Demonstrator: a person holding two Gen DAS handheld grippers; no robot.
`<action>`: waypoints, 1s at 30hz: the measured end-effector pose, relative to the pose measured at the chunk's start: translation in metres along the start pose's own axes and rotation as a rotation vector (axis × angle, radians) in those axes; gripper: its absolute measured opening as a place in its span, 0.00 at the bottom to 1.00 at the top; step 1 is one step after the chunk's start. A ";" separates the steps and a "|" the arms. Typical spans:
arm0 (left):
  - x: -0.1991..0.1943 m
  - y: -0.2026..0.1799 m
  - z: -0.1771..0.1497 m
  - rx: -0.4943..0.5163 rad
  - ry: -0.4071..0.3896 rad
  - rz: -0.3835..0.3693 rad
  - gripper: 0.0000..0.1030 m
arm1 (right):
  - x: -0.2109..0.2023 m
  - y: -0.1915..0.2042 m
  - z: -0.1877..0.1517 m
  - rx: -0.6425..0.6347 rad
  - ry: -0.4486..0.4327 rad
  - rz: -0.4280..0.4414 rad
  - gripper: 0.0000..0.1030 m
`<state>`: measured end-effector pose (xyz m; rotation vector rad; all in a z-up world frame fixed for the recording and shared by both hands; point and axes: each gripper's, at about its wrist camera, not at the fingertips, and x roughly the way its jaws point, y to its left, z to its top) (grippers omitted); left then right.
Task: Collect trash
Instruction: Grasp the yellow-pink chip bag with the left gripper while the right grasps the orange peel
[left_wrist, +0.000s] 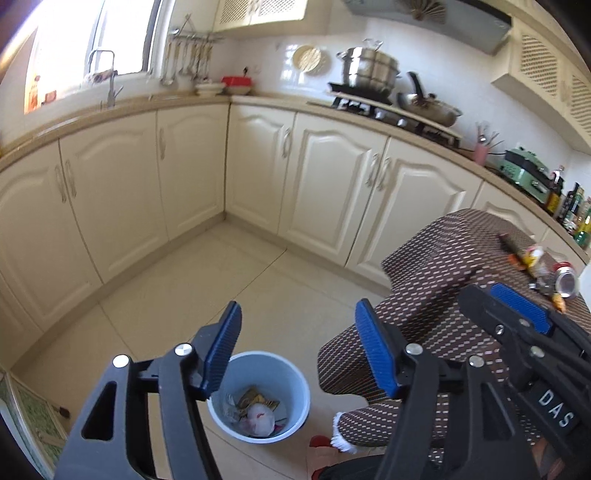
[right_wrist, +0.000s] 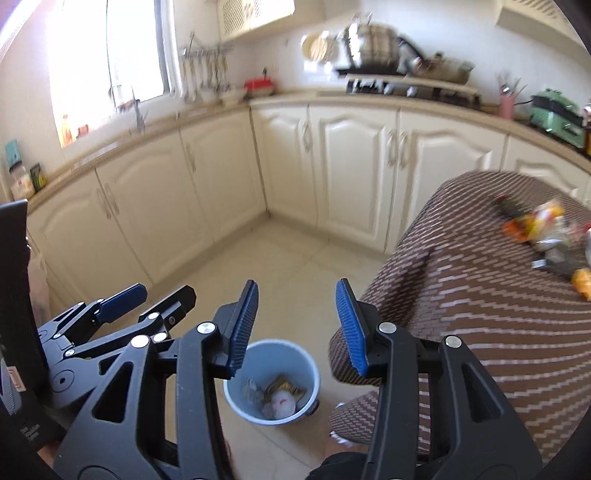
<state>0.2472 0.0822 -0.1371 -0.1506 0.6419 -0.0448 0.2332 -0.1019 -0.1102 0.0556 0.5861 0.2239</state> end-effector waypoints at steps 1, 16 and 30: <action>-0.005 -0.008 0.002 0.011 -0.006 -0.011 0.62 | -0.011 -0.006 0.001 0.006 -0.016 -0.008 0.44; -0.015 -0.176 0.018 0.227 0.039 -0.230 0.65 | -0.094 -0.178 -0.008 0.178 -0.020 -0.324 0.52; 0.044 -0.267 0.031 0.316 0.123 -0.304 0.65 | -0.019 -0.239 -0.004 0.128 0.284 -0.284 0.32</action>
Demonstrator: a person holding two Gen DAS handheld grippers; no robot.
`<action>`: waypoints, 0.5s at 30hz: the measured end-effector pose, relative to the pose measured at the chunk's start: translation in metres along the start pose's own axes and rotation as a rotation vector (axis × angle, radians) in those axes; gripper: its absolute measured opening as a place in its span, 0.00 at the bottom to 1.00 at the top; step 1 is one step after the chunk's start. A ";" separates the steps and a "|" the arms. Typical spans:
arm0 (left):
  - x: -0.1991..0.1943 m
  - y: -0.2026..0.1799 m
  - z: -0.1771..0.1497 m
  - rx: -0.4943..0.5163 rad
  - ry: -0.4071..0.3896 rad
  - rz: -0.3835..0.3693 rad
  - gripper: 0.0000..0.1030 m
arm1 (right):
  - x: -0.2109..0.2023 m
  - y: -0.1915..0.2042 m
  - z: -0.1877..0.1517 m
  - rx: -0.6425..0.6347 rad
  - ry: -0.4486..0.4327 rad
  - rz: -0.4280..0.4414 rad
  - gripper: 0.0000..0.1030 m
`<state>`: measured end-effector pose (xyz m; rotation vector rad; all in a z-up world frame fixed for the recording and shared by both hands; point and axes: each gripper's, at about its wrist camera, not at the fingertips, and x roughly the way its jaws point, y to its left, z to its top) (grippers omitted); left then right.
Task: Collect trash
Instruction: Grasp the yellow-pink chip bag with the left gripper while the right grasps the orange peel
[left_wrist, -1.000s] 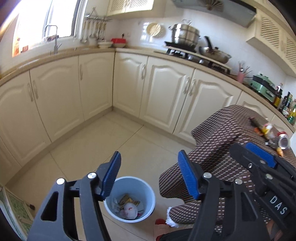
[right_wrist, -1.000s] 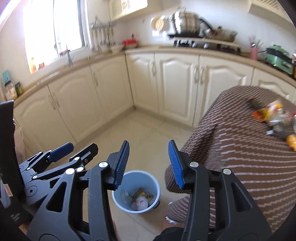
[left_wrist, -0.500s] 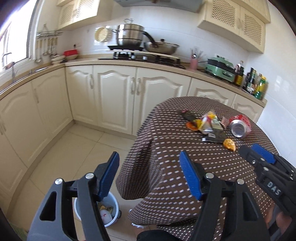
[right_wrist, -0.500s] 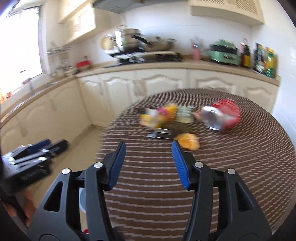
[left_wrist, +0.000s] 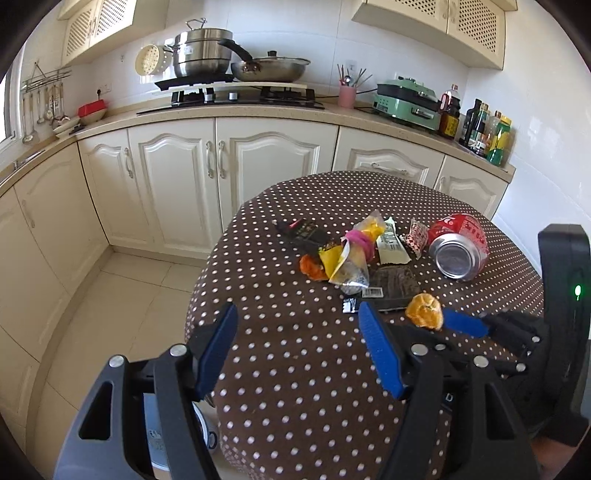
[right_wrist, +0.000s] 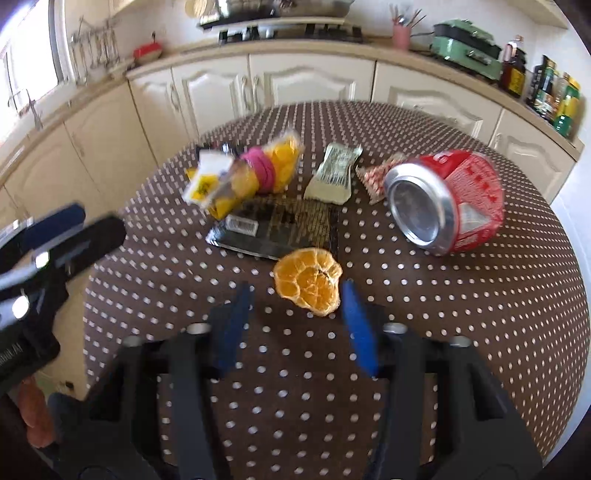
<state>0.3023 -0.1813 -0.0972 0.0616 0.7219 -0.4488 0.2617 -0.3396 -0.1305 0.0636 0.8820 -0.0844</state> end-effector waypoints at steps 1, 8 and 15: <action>0.006 -0.002 0.003 0.004 0.004 -0.007 0.65 | -0.001 -0.002 0.000 0.003 -0.007 0.005 0.31; 0.036 -0.016 0.016 -0.008 0.030 -0.060 0.65 | -0.020 -0.027 -0.004 0.081 -0.108 -0.011 0.31; 0.063 -0.028 0.029 -0.024 0.041 -0.090 0.50 | -0.028 -0.041 0.004 0.127 -0.165 0.014 0.31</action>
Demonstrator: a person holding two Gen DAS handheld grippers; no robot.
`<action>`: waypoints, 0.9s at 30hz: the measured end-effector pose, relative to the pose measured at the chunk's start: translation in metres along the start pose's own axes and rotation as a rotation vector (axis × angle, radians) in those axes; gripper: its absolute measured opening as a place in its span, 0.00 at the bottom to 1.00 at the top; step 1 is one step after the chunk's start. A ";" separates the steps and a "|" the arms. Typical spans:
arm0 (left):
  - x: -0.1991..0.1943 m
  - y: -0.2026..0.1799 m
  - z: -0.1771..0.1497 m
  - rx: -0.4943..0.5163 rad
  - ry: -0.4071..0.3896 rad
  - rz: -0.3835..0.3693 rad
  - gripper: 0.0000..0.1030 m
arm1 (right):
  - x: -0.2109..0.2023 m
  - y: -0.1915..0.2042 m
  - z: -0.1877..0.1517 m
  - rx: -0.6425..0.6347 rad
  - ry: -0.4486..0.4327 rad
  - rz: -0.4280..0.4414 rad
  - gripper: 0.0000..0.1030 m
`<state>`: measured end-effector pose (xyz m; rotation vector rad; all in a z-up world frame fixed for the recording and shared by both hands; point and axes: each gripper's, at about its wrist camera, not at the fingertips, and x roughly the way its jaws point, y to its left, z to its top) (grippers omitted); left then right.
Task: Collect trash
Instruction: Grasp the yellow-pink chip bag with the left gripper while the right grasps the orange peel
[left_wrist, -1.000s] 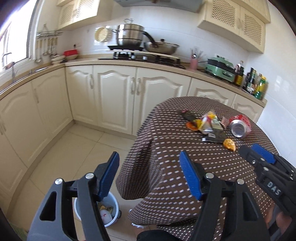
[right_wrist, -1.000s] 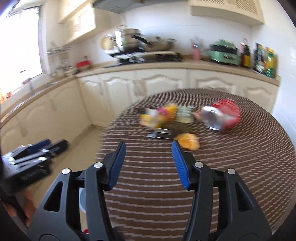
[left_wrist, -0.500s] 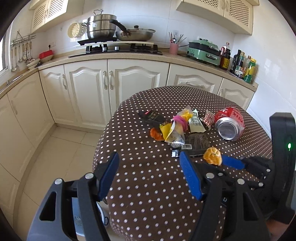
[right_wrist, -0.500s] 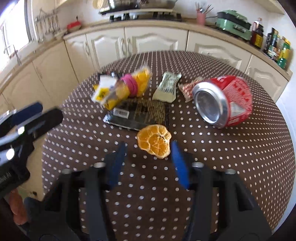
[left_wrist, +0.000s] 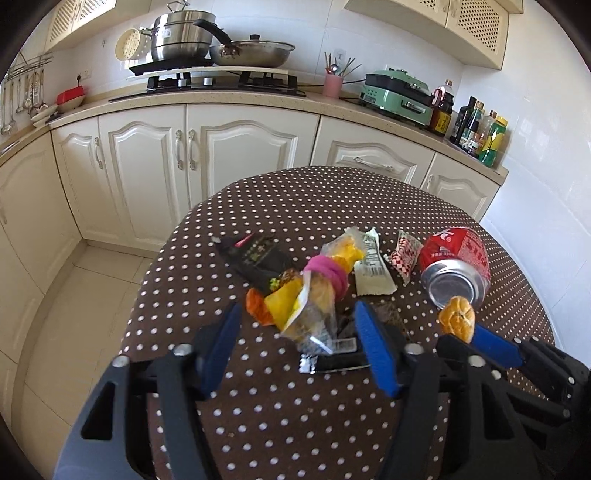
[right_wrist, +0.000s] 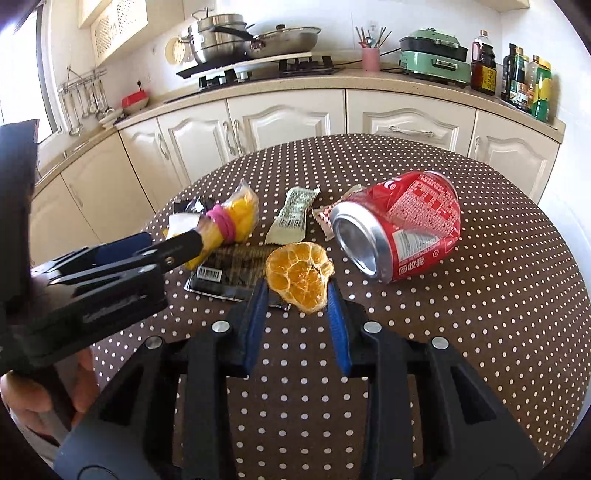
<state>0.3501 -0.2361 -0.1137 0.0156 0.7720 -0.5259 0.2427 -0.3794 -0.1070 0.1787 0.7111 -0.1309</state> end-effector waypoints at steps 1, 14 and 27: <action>0.004 -0.002 0.002 0.001 0.007 -0.009 0.47 | 0.001 -0.001 0.002 0.002 -0.002 0.004 0.31; -0.030 0.003 -0.008 -0.016 -0.076 -0.068 0.02 | -0.012 0.010 0.009 0.007 -0.051 0.040 0.30; -0.124 0.089 -0.047 -0.139 -0.185 0.020 0.02 | -0.033 0.110 0.007 -0.111 -0.065 0.131 0.31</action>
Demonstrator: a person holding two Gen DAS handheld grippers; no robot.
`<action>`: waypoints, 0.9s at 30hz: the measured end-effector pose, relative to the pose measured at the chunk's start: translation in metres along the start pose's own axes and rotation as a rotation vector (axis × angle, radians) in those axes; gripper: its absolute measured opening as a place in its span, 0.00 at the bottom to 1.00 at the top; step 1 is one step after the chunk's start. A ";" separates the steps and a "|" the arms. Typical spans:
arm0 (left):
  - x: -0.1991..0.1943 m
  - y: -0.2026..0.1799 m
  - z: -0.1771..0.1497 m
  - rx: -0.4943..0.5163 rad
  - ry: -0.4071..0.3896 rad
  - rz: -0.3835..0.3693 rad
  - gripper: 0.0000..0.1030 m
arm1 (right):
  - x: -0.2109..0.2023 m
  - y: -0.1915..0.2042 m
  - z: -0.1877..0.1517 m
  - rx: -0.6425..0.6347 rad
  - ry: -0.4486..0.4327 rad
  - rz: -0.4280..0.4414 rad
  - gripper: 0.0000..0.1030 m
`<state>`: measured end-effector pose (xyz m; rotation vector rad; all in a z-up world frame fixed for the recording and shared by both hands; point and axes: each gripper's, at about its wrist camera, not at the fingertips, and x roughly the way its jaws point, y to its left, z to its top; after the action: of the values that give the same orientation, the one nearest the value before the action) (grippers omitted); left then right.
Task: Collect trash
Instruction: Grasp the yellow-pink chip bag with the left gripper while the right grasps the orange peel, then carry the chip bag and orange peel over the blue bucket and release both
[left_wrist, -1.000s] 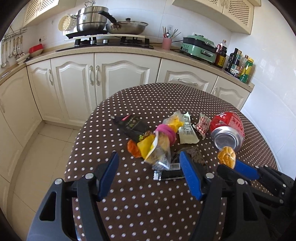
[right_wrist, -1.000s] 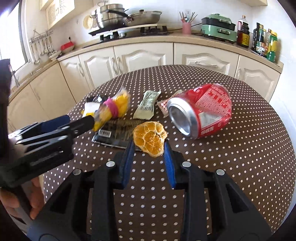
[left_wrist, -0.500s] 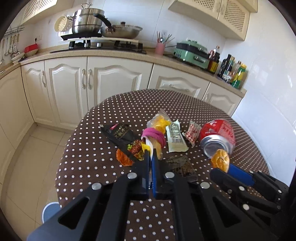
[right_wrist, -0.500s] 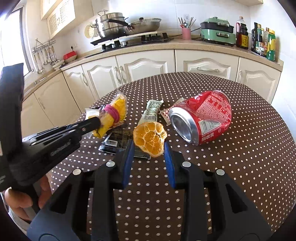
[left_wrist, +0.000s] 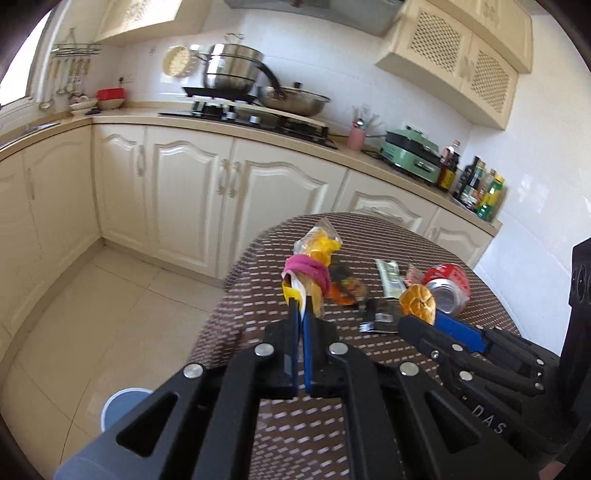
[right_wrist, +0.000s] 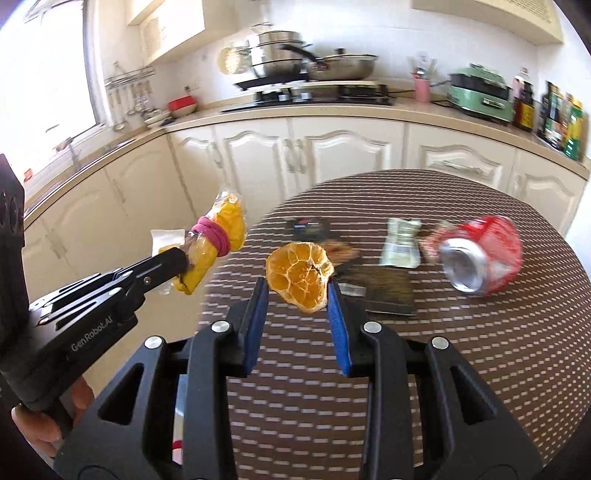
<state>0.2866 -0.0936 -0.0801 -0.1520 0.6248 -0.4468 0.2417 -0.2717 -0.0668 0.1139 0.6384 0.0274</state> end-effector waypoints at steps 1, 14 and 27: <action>-0.006 0.009 -0.001 -0.009 -0.005 0.012 0.02 | 0.002 0.012 0.000 -0.014 0.004 0.012 0.31; -0.048 0.165 -0.055 -0.155 0.058 0.260 0.02 | 0.072 0.177 -0.037 -0.186 0.159 0.206 0.31; 0.012 0.290 -0.142 -0.366 0.263 0.336 0.03 | 0.192 0.254 -0.116 -0.245 0.411 0.243 0.31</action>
<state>0.3144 0.1595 -0.2784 -0.3336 0.9698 -0.0223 0.3289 0.0034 -0.2441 -0.0542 1.0225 0.3697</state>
